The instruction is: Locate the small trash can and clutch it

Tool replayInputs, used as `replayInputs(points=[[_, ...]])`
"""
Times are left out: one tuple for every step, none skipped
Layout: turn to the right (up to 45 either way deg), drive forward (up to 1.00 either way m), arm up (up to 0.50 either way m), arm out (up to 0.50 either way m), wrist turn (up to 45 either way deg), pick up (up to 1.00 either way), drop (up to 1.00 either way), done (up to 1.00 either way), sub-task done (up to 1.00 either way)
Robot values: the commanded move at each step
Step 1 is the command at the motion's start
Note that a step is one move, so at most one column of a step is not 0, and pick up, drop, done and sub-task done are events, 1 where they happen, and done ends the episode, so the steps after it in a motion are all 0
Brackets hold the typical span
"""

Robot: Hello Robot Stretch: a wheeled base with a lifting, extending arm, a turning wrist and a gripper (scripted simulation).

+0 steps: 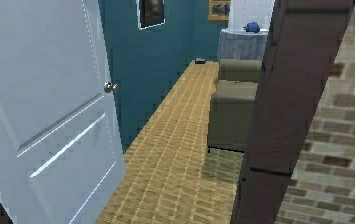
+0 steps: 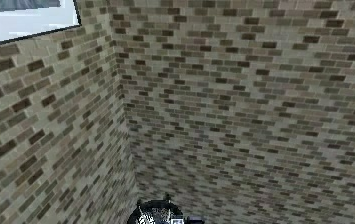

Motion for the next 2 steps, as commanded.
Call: replayInputs(points=[[0.0,0.00,-0.18,0.00,0.0,0.00,0.00,0.00,0.00],[0.0,0.00,-0.32,0.00,0.0,0.00,0.00,0.00,0.00]])
